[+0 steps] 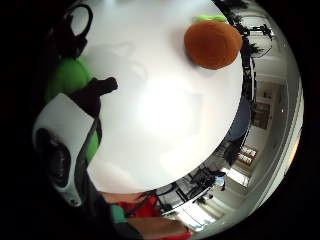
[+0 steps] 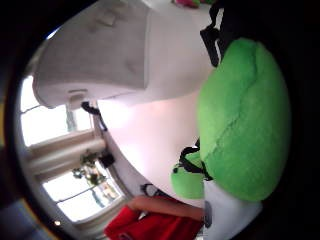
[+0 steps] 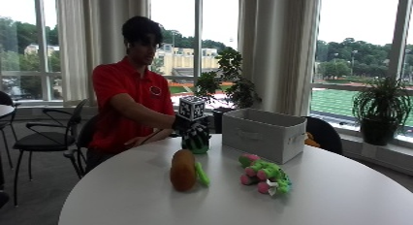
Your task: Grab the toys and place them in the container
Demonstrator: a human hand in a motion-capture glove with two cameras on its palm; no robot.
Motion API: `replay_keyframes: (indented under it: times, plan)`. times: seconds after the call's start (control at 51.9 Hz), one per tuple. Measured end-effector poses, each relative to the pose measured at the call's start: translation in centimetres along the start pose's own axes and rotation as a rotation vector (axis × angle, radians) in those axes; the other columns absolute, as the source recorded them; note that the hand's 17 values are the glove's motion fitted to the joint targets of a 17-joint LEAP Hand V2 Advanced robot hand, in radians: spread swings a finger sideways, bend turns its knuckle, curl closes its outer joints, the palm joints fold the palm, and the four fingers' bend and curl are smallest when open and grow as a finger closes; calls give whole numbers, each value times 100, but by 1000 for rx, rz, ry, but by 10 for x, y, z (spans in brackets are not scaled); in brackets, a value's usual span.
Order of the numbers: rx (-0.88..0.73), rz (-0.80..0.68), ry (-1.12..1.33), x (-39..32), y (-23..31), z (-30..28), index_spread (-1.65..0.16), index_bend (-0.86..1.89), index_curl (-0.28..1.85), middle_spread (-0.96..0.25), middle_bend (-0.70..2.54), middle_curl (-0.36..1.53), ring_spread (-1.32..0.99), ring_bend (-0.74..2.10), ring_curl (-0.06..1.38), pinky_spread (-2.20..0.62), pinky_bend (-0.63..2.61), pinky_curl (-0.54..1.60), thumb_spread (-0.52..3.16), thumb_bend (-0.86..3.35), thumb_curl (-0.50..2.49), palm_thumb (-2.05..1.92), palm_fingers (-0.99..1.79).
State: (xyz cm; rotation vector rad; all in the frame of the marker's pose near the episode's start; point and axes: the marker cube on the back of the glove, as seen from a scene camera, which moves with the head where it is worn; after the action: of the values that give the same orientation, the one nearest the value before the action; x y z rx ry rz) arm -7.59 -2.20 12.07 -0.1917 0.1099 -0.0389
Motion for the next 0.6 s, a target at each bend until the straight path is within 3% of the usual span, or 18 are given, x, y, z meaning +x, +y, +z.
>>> replay_keyframes:
  times: [0.308, 0.597]
  plan:
    - [86, -20, -96, 16, -8, -27, -40, 37, 45, -34, 38, 33, -44, 81, 37, -33, 102, 32, 98, 15, 59, 67, 84]
    - [228, -33, -57, -3, -15, -139, -42, 38, 57, -40, 38, 38, -47, 77, 37, -34, 98, 32, 80, 11, 71, 68, 86]
